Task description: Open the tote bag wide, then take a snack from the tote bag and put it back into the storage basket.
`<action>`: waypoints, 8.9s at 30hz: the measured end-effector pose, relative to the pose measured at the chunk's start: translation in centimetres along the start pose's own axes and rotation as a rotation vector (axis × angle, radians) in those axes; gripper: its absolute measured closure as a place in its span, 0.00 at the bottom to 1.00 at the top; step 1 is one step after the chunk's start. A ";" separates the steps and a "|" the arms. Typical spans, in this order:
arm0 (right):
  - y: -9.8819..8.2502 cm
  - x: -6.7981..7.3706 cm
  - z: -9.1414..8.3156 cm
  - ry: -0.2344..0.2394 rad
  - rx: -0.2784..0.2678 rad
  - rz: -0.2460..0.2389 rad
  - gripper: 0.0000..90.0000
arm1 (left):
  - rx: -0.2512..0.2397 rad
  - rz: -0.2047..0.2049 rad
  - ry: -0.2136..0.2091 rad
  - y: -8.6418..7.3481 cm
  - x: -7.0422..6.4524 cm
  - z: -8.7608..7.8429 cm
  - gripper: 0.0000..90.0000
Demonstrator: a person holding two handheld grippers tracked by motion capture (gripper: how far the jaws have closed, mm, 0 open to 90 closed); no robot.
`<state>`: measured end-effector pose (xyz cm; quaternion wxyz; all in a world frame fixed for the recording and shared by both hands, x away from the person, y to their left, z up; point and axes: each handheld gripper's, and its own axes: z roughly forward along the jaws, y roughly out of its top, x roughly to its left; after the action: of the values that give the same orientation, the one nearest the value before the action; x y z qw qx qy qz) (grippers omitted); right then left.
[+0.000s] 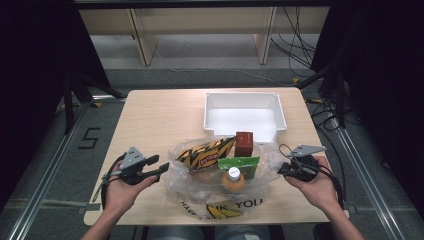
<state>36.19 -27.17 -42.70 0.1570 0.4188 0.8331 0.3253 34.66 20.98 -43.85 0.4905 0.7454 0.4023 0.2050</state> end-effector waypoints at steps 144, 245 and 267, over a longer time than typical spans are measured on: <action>10.7 0.6 -4.4 0.034 -0.228 -0.101 0.60 | 0.111 0.246 -0.171 1.9 -2.1 0.5 0.66; 15.8 9.9 3.7 0.279 0.039 -0.572 0.82 | 0.137 0.034 -0.170 -2.2 -2.1 2.3 0.31; 15.2 9.9 2.9 0.281 -0.063 -0.607 1.00 | 0.149 0.033 -0.172 -2.6 -2.5 2.8 0.32</action>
<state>40.82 -11.39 -34.47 0.1429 0.0974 0.9230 0.3438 34.10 17.97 -47.19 0.4631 0.8010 0.3605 0.1181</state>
